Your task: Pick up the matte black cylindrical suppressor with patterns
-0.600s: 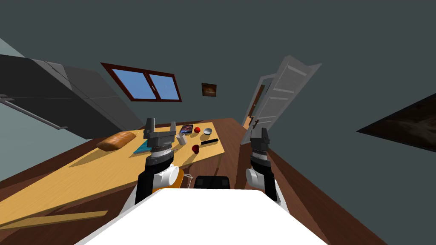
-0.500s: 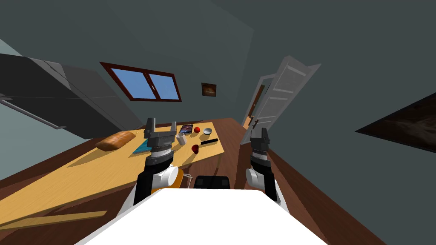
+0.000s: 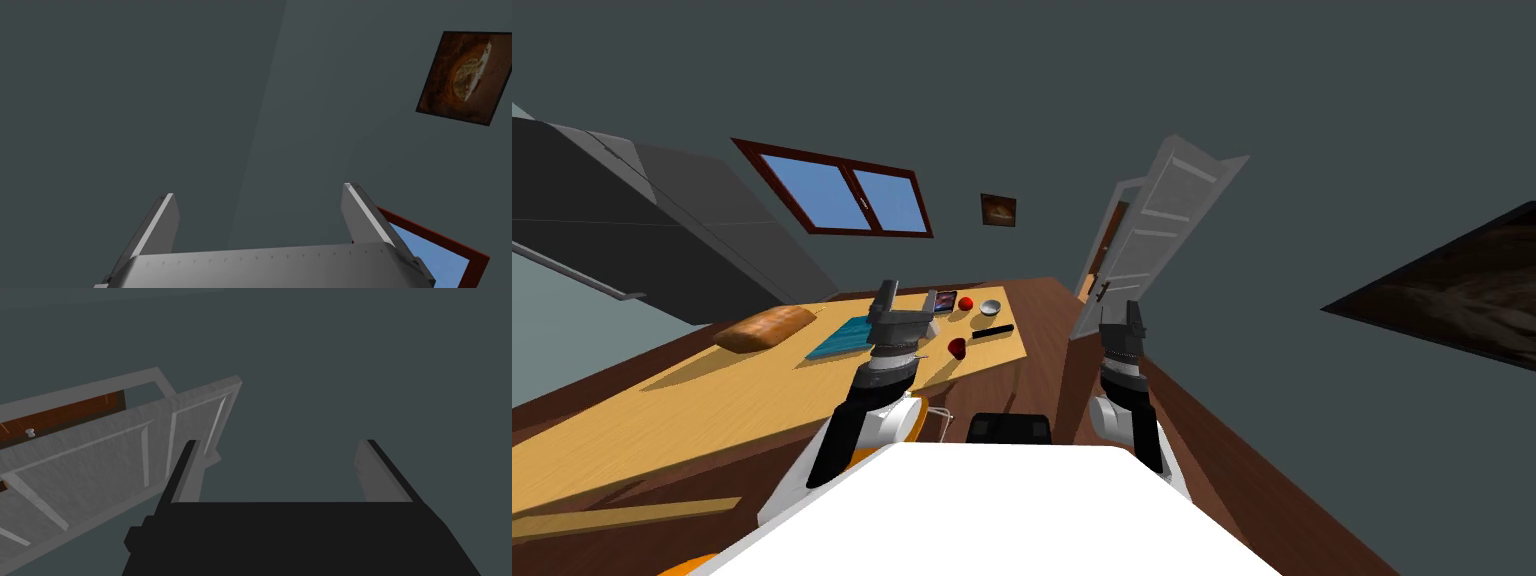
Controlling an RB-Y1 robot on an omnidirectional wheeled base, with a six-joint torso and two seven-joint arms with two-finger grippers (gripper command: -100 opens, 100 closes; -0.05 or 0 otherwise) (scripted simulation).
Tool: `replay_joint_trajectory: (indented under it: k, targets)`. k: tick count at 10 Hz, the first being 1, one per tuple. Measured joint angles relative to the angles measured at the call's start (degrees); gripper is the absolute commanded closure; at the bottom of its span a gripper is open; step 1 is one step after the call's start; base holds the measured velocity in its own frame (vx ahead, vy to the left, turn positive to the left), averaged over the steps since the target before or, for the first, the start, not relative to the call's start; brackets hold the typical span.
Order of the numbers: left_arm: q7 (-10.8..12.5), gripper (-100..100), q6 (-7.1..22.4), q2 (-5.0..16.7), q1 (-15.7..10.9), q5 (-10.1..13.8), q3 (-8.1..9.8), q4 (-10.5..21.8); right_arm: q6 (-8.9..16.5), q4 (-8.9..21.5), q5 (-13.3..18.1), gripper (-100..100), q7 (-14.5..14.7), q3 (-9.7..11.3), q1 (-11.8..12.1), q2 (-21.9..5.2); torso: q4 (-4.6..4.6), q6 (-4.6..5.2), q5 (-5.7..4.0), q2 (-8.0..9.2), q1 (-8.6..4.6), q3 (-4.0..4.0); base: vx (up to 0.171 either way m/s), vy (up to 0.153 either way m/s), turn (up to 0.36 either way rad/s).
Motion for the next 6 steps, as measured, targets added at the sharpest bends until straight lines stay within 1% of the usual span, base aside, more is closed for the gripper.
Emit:
replay_joint_trajectory:
  k: [1,2,3,4,5,6]
  targets:
    - [1.03,-100,0.82,1.64,-0.15,0.06,0.04,0.74,0.00,0.00,0.00,0,0.00,0.00,0.00,0.00,-0.01,0.00,-0.02,-0.04,-0.09,-0.03,0.027,-0.261,-0.018]
    - [2.09,-100,1.61,3.07,0.04,0.10,-0.17,1.32,0.00,0.00,0.00,0,0.00,0.00,0.00,0.00,-0.02,0.00,-0.04,-0.06,-0.19,-0.04,0.069,-0.250,-0.012]
    - [3.09,-100,2.75,4.27,0.02,0.12,-0.60,1.94,0.00,0.00,0.00,0,0.00,0.00,0.01,0.00,-0.04,0.00,-0.04,-0.19,-0.17,-0.11,0.077,-0.243,-0.017]
    - [4.22,-100,3.11,5.50,0.93,0.29,-1.11,2.92,0.00,0.00,0.00,0,0.00,0.00,0.01,0.00,-0.06,-0.01,-0.04,-0.23,-0.15,-0.14,0.086,-0.257,-0.019]
    - [5.57,-100,3.89,6.82,1.12,0.74,-1.29,3.97,0.00,0.00,0.00,0,0.00,0.00,0.01,0.00,-0.07,0.00,-0.04,-0.29,-0.18,-0.17,0.086,-0.244,-0.013]
    - [6.71,-100,5.35,7.73,0.91,1.02,-1.99,5.10,0.00,0.00,0.00,0,0.00,0.00,0.01,0.00,-0.07,0.00,-0.04,-0.30,-0.15,-0.18,0.092,-0.232,-0.020]
